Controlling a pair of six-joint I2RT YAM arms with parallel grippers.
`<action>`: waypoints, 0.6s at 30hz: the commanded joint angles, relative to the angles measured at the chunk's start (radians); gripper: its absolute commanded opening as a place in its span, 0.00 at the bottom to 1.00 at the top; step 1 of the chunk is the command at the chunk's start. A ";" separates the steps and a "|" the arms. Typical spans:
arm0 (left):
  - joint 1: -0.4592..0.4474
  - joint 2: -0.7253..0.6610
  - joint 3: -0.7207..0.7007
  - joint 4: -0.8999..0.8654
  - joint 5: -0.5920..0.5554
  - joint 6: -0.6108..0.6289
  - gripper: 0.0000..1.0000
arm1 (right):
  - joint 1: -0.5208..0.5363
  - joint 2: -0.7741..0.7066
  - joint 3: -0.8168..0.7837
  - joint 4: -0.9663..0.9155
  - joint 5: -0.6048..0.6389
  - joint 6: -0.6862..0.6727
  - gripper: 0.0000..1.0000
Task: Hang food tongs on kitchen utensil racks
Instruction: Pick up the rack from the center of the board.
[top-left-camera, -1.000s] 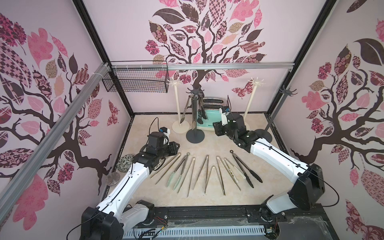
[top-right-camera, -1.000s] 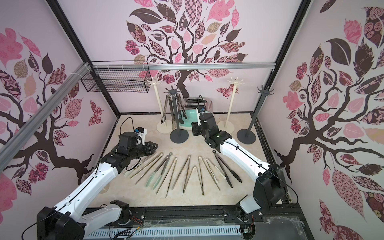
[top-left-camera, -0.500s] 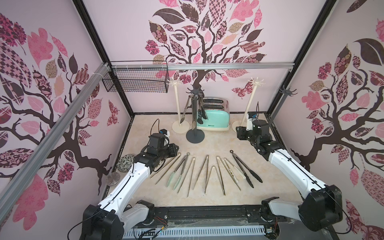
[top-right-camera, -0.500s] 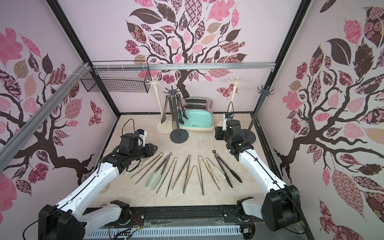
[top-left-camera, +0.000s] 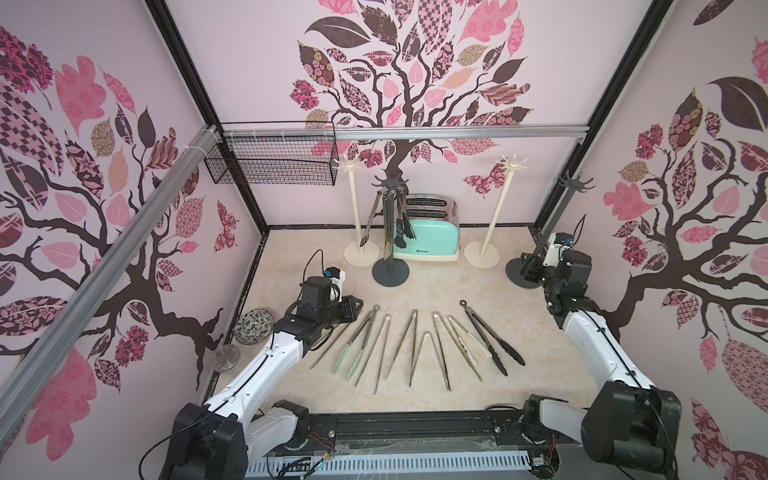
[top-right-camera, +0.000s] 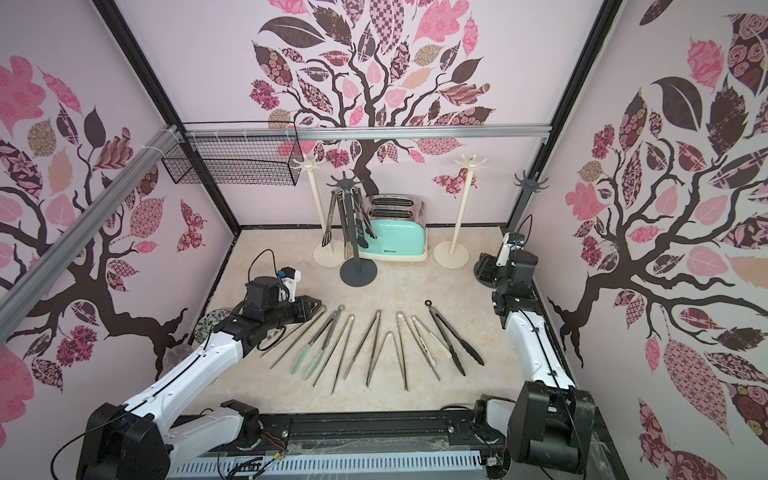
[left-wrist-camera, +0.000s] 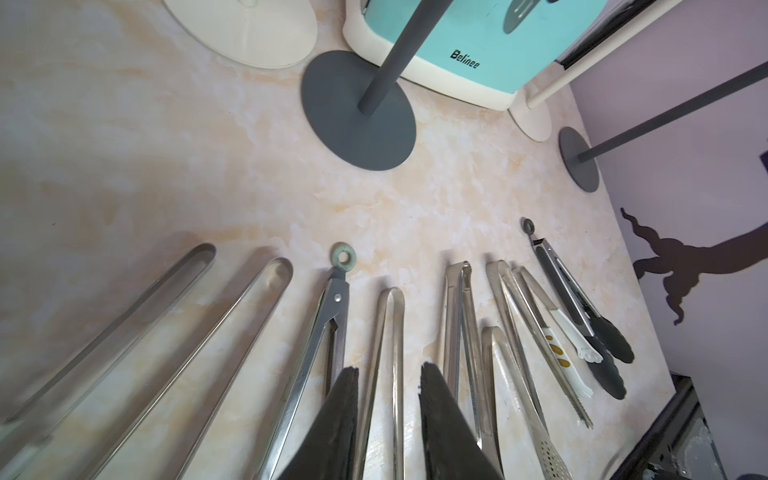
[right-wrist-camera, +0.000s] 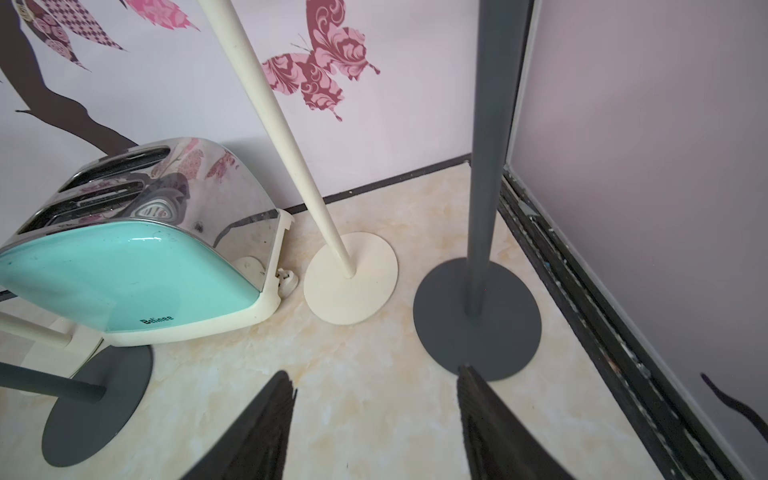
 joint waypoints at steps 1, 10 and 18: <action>-0.004 -0.014 -0.031 0.144 0.062 0.014 0.29 | -0.002 0.060 0.044 0.160 0.002 -0.071 0.68; -0.015 -0.036 -0.095 0.291 0.104 0.017 0.31 | -0.010 0.209 0.094 0.389 0.103 -0.119 0.72; -0.029 -0.083 -0.137 0.353 0.106 0.024 0.33 | -0.051 0.349 0.149 0.539 0.059 -0.109 0.72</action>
